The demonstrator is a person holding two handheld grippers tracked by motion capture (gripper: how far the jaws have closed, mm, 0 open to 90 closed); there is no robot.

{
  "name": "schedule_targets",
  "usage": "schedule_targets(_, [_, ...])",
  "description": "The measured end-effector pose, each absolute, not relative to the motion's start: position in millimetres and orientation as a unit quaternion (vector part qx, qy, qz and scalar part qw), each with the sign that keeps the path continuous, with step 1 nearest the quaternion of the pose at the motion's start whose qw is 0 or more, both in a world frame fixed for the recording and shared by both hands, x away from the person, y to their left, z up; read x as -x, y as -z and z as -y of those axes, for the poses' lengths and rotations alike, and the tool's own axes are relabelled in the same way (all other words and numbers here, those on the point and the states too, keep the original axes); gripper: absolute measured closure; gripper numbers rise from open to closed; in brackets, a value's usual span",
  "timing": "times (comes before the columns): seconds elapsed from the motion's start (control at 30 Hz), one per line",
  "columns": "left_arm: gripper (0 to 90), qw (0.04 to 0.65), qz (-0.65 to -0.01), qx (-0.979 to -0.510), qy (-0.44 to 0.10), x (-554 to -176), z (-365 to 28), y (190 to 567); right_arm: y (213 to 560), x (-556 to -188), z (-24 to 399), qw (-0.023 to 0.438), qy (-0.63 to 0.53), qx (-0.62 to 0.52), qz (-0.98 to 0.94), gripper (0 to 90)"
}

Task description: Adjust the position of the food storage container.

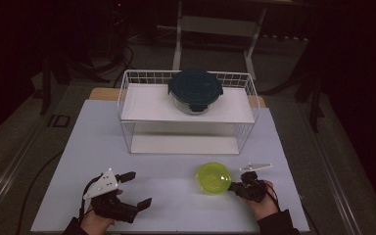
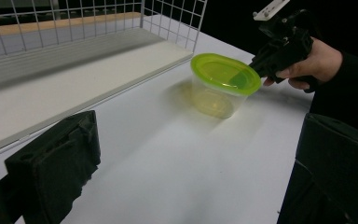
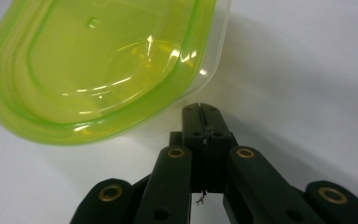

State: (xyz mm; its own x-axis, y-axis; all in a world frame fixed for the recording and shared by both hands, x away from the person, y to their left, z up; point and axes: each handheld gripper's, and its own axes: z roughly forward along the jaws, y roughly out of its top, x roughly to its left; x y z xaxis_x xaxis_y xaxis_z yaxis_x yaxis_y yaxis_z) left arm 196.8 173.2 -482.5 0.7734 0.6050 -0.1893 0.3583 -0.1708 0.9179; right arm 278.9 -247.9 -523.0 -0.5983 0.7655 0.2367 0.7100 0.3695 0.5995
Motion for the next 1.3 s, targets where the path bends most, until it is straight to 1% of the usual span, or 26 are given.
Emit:
schedule_targets(0.27, [0.0, 0.560, -0.317, -0.757, -0.111, -196.9, -173.3, 482.3, 521.7, -278.0, 232.6, 0.019, -0.353, -0.433, -0.829, 90.0])
schedule_targets(0.5, [0.0, 0.560, -0.317, -0.758, -0.111, -196.8, -173.4, 482.1, 522.5, -277.0, 216.1, 0.011, -0.351, -0.413, -0.840, 90.0])
schedule_targets(0.67, [0.0, 0.561, -0.317, -0.757, -0.111, -196.8, -174.0, 482.2, 523.8, -276.8, 207.8, 0.014, -0.344, -0.402, -0.849, 90.0])
schedule_targets(0.87, [0.0, 0.560, -0.317, -0.757, -0.111, -197.0, -174.3, 482.3, 523.6, -283.6, 210.4, 0.021, -0.340, -0.415, -0.843, 90.0])
schedule_targets(1.0, [0.0, 0.560, -0.318, -0.757, -0.110, -197.0, -174.3, 482.5, 525.5, -288.6, 210.4, 0.017, -0.341, -0.422, -0.840, 90.0])
schedule_targets(1.3, [0.0, 0.559, -0.316, -0.758, -0.111, -196.6, -174.5, 482.3, 528.6, -294.9, 190.6, 0.008, -0.340, -0.408, -0.847, 90.0])
